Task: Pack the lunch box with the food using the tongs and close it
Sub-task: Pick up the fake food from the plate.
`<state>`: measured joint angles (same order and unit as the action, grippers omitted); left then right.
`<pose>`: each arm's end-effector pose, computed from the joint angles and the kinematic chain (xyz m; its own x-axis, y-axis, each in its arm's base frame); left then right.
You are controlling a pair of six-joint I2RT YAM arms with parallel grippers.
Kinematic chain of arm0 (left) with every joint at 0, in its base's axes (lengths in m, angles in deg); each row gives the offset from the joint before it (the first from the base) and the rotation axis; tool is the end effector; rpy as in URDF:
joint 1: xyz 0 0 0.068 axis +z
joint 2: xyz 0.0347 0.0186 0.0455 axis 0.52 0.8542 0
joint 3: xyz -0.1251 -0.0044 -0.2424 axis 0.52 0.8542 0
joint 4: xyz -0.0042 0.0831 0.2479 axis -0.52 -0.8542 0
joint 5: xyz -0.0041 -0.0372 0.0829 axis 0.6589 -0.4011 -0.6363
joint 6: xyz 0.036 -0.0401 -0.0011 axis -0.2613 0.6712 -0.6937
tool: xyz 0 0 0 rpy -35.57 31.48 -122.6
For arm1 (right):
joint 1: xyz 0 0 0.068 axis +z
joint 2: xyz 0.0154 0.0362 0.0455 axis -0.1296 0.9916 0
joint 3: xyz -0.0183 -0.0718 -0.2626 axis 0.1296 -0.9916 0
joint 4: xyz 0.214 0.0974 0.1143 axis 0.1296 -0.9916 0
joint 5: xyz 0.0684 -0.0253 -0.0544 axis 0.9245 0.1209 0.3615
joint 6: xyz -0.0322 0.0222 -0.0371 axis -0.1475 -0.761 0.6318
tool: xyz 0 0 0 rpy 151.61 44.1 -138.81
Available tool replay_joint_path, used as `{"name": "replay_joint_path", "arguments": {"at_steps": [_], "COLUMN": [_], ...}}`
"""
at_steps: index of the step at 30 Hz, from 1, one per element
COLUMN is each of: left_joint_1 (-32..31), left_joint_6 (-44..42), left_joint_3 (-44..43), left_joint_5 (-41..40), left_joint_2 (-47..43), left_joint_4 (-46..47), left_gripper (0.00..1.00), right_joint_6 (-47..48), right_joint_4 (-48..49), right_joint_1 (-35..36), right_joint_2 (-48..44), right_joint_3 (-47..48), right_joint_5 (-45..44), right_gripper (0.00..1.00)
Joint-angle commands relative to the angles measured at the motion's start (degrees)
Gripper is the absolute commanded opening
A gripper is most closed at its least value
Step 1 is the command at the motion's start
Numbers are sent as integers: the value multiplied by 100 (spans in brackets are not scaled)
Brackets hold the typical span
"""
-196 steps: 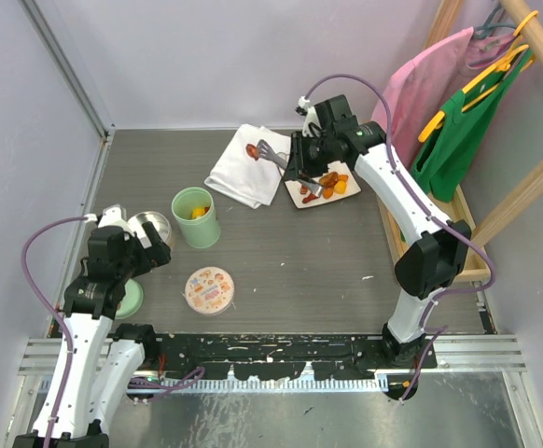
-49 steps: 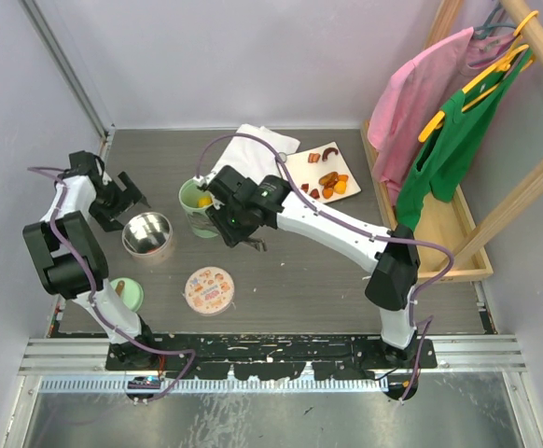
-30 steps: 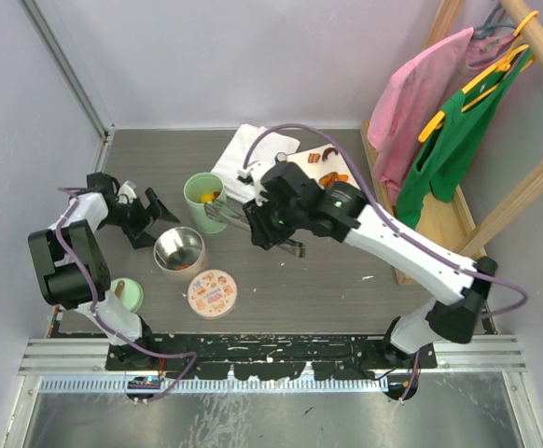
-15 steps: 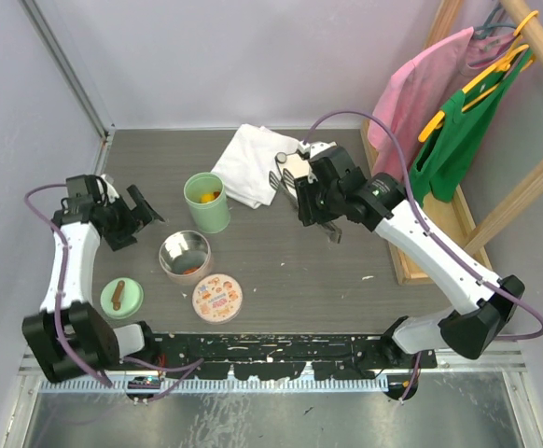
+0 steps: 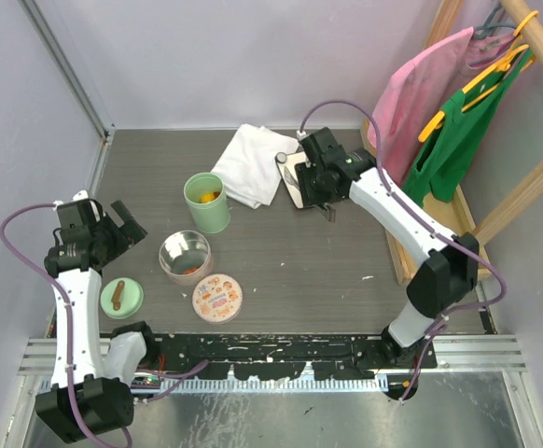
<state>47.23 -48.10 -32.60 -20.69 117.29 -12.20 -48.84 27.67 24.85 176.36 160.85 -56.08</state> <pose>0.1648 0.0436 0.3079 -0.5553 -0.5690 -0.6066 -0.4710 0.8163 -0.3345 0.2886 0.1760 0.3361 -0.7897 -0.2407 -0.5643 -0.2901 0.9570 -0.0022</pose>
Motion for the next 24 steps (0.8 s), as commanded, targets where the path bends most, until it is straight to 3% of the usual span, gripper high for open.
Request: {"name": "replay_joint_path", "arguments": {"at_steps": [1, 13, 24], "left_joint_1": [27, 18, 18], "left_joint_6": [83, 125, 106], "left_joint_3": [298, 522, 560], "left_joint_5": [-316, -241, -150], "left_joint_2": [-290, -440, -407], "left_joint_4": [-75, 55, 112], "left_gripper": [98, 98, 98], "right_joint_6": [166, -1, -74], "right_joint_4": [419, 572, 721], "right_joint_1": [-249, -746, -1002], "right_joint_2": [405, 2261, 2844], "right_joint_3": [787, 2288, 2668], "right_joint_5": [136, 768, 1189], "right_gripper": [49, 51, 53]}}
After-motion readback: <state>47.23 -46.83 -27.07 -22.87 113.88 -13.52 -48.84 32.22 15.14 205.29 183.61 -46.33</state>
